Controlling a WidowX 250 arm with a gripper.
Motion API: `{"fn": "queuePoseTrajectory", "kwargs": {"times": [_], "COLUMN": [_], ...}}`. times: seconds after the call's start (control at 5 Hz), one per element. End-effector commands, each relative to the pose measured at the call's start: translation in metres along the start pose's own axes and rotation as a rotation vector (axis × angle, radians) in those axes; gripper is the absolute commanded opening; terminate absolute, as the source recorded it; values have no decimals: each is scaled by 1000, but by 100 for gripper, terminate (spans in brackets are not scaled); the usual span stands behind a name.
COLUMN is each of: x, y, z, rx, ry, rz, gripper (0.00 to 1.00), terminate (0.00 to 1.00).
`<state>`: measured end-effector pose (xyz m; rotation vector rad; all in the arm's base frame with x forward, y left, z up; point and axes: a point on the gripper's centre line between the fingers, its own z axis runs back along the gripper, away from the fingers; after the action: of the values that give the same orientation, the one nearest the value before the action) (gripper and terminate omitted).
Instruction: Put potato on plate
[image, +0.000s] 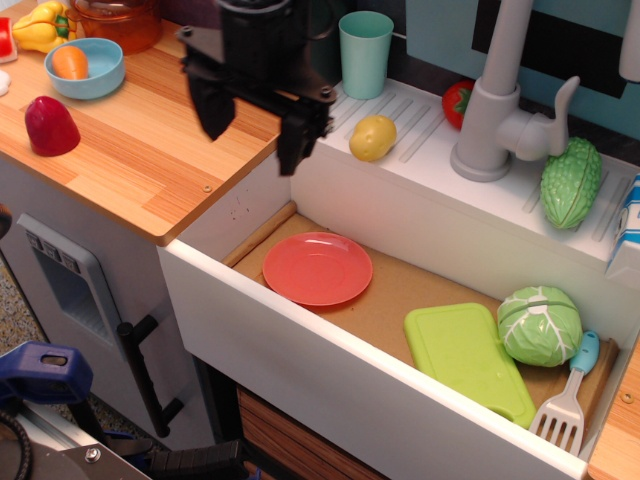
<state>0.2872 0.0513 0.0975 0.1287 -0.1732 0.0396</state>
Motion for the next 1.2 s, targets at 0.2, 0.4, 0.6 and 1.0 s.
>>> {"fn": "queuePoseTrajectory", "kwargs": {"times": [0.2, 0.4, 0.6, 1.0], "x": [76, 90, 105, 123], "y": [-14, -14, -17, -17], "z": [-29, -43, -57, -81], "rx": [-53, -74, -108, -151], "ry": [-136, -163, -185, -207], "rz": [-92, -122, -151, -189], "gripper": [100, 100, 100, 100], "terminate": [0, 0, 0, 0]}}
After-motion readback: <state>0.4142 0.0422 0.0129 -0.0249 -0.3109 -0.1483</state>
